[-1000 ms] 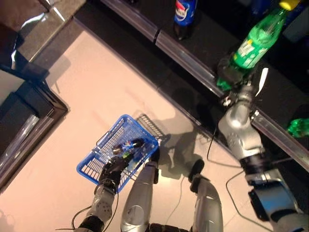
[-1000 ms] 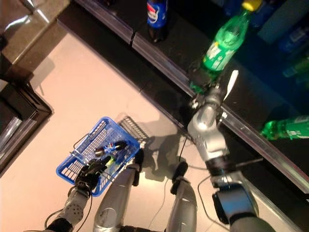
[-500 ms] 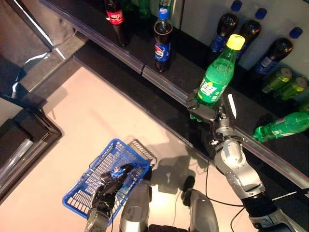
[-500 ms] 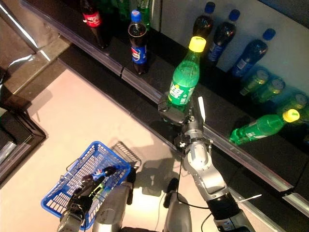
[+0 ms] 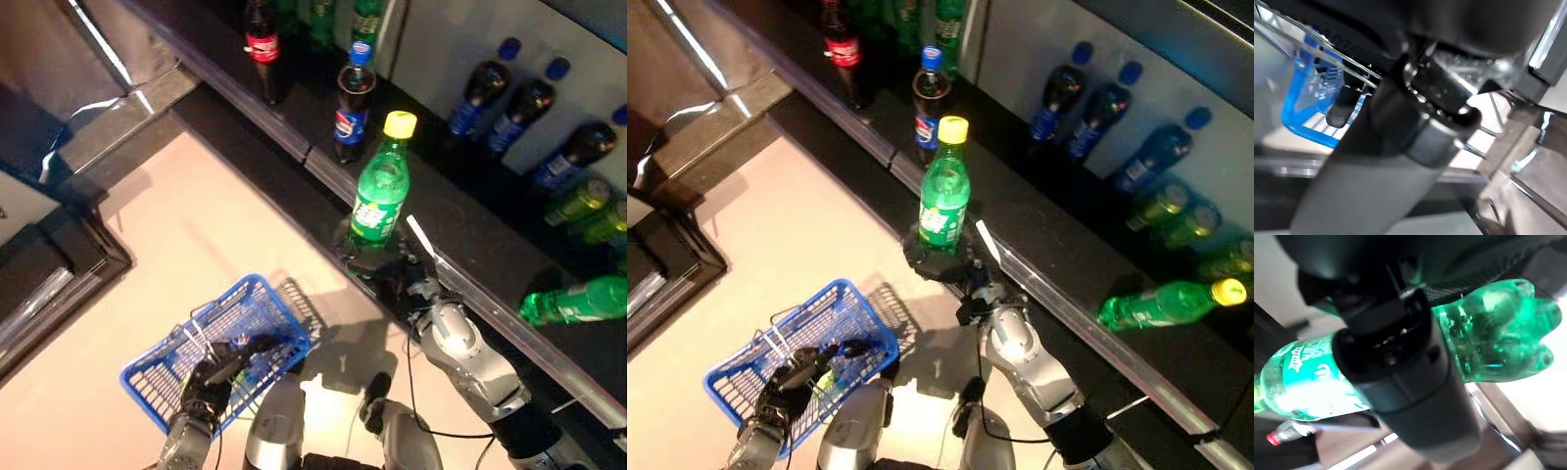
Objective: Pick up the drink and place into the basket.
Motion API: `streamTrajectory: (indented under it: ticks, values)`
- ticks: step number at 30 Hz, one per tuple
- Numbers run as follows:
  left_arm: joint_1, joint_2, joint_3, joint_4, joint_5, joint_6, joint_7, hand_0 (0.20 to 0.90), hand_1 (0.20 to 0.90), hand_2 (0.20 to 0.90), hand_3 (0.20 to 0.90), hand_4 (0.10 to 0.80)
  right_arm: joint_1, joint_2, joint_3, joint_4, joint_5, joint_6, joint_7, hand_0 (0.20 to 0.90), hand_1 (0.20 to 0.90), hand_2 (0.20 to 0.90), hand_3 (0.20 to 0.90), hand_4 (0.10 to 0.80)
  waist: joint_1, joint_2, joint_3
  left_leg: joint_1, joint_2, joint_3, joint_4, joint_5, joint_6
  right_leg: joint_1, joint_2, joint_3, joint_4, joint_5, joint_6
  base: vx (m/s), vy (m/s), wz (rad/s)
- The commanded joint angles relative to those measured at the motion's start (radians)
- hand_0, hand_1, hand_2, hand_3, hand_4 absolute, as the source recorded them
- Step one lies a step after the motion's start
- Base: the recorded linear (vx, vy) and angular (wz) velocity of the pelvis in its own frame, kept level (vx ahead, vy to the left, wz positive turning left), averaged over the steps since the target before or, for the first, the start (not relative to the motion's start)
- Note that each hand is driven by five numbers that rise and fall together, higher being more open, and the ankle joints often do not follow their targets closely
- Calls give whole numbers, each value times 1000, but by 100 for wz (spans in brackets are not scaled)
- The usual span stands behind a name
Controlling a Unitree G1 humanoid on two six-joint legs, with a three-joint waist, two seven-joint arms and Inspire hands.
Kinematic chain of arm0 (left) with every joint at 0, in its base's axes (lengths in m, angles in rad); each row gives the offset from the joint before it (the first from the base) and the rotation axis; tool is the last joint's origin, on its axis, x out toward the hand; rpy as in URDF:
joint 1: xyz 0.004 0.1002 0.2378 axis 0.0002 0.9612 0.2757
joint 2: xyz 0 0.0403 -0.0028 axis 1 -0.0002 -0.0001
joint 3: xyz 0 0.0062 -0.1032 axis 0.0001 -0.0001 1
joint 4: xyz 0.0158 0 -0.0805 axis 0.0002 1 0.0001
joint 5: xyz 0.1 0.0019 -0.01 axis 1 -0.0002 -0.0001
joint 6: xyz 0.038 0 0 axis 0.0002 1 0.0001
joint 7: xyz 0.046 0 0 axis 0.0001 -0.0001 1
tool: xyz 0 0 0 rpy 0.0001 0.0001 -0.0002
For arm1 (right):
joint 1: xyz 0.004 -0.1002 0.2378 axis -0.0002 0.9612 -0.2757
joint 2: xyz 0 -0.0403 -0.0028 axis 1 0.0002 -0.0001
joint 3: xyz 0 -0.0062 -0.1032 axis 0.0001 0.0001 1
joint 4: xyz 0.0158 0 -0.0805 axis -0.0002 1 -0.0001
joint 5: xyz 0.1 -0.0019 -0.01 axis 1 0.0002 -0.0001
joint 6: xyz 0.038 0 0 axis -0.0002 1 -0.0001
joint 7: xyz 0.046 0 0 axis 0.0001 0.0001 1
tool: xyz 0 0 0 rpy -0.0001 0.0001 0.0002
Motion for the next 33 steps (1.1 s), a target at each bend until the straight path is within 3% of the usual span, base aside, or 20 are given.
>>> streamTrajectory:
  ticks: [1,18,33]
  values:
    - [-53,-11,-79,-382,-42,-88,-217,300,300,300,200,100,-106,27,55,-145,15,-115,-30,300,300,300,200,100,-4,23,-244,1,-29,-53,47,-38,-6,78,32,-29,-8,-44,-41,-19,-31,21]
    - [-104,65,-109,-692,-154,78,-302,300,300,300,200,100,-170,119,178,24,-22,-99,-195,300,300,300,200,100,85,43,-219,-19,-68,-170,40,-19,-7,94,12,-111,-25,-24,-32,-18,-19,16]
    - [-149,55,-160,-787,-228,219,-504,300,300,300,200,100,-193,218,256,219,-20,-46,-213,300,300,300,200,100,112,46,-250,-5,-82,-200,16,-19,-1,111,7,-121,-58,-9,-24,7,2,4]
